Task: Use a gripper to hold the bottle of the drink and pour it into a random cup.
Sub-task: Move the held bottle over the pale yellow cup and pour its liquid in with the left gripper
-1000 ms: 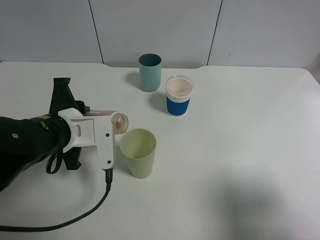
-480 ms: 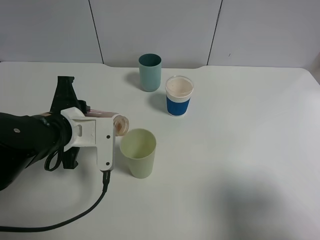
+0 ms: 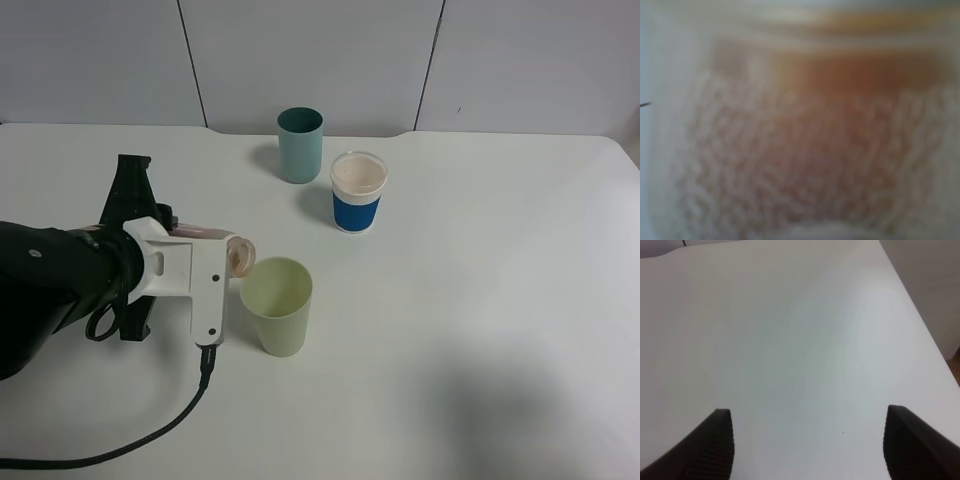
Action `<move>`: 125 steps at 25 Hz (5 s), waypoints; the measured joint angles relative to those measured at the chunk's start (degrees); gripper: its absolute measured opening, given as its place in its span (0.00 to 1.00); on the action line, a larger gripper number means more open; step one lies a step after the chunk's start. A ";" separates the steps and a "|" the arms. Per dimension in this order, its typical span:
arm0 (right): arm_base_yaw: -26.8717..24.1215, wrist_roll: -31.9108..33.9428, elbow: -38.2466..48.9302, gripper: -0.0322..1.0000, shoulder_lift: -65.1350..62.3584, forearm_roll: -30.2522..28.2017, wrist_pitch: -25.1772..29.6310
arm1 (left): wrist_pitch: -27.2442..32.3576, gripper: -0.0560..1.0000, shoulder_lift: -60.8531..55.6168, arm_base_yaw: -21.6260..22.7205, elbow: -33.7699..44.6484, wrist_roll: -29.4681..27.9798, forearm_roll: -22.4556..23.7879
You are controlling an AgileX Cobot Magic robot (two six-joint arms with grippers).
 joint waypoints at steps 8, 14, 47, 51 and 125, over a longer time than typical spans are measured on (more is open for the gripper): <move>0.00 0.00 0.00 0.64 0.00 0.00 0.00 | -0.27 0.40 0.00 0.00 -0.26 2.94 -0.72; 0.00 0.00 0.00 0.64 0.00 0.00 0.00 | -0.69 0.40 0.00 0.00 -0.26 5.55 -1.65; 0.00 0.00 0.00 0.64 0.00 0.00 0.00 | -3.77 0.40 0.07 0.00 -3.53 8.68 4.05; 0.00 0.00 0.00 0.64 0.00 0.00 0.00 | -3.83 0.40 0.07 0.00 -3.53 8.68 5.06; 0.00 0.00 0.00 0.64 0.00 0.00 0.00 | -9.15 0.40 0.07 0.00 -3.53 8.70 14.06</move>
